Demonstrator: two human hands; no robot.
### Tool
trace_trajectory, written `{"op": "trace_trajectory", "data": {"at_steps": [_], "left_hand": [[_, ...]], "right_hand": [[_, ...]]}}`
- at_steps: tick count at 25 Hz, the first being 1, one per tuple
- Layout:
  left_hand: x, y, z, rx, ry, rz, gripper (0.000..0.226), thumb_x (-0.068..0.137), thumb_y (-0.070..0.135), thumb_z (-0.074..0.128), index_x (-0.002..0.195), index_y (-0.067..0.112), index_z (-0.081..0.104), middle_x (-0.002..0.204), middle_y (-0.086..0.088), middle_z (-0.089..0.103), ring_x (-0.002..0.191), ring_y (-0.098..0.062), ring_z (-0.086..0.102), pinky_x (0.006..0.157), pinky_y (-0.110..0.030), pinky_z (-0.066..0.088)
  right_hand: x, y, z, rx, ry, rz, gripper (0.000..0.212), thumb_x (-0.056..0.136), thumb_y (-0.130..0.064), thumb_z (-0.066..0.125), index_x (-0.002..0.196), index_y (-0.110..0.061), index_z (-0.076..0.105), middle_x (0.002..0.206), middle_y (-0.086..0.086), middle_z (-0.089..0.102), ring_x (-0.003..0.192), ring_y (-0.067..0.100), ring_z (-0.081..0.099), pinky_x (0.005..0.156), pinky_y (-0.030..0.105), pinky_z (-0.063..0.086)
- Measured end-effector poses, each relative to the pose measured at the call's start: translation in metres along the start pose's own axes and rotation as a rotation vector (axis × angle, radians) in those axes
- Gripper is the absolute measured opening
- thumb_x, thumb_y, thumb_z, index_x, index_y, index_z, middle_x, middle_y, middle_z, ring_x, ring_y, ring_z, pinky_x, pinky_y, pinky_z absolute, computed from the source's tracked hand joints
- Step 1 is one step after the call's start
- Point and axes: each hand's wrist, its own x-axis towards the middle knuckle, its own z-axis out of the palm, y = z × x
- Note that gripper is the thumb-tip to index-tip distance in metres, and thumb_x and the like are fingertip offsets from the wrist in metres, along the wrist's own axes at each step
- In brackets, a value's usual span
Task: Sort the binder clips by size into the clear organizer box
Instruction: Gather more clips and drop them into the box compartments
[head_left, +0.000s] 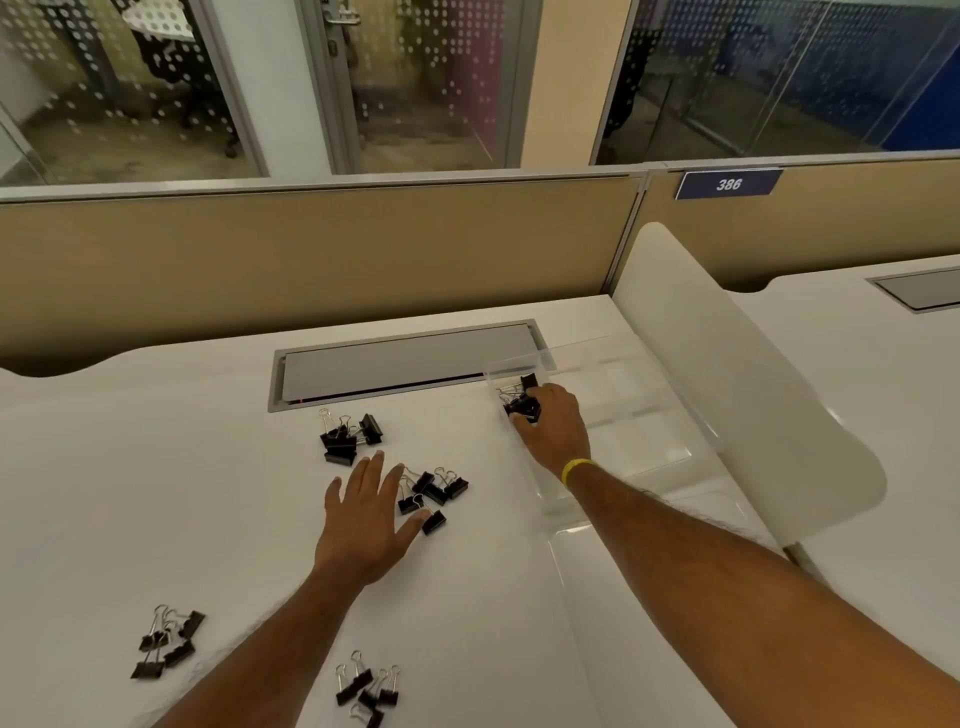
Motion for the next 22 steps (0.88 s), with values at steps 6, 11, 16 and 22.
{"op": "trace_trajectory", "data": {"at_steps": [6,11,16,22], "left_hand": [[-0.022,-0.005,-0.008,0.052,-0.010,-0.033,0.085,0.085,0.075,0.009,0.153,0.025,0.014,0.163,-0.004,-0.001,0.150,-0.021,-0.003,0.118,-0.051,0.002],[-0.048,-0.010,-0.018,0.043,0.037,-0.031,0.078,0.090,0.070,0.023,0.153,0.025,0.016,0.163,-0.005,0.003,0.150,-0.023,0.000,0.118,-0.052,0.004],[-0.073,-0.017,-0.024,0.045,0.072,-0.025,0.094,0.077,0.078,0.002,0.152,0.024,0.018,0.162,-0.006,0.006,0.150,-0.023,0.001,0.118,-0.051,0.005],[-0.096,-0.038,-0.024,0.029,0.067,-0.041,0.097,0.076,0.081,0.002,0.152,0.024,0.018,0.162,-0.007,0.005,0.150,-0.023,0.000,0.119,-0.051,0.004]], "right_hand": [[-0.041,0.002,-0.007,-0.051,-0.001,-0.027,0.060,0.089,-0.039,0.063,0.139,-0.011,0.045,0.144,0.009,0.045,0.136,0.023,0.035,0.111,0.034,0.033],[-0.085,-0.010,-0.006,-0.078,-0.034,-0.100,0.067,0.089,-0.044,0.062,0.144,-0.014,0.040,0.151,0.009,0.037,0.142,0.022,0.028,0.117,0.035,0.026],[-0.121,-0.033,0.006,-0.114,-0.078,-0.181,0.072,0.089,-0.050,0.058,0.148,-0.017,0.031,0.158,0.010,0.024,0.146,0.025,0.020,0.120,0.038,0.020],[-0.162,-0.061,0.034,-0.136,-0.148,-0.244,0.082,0.088,-0.056,0.055,0.154,-0.024,0.016,0.163,0.005,0.007,0.150,0.022,0.007,0.122,0.039,0.007]]}}
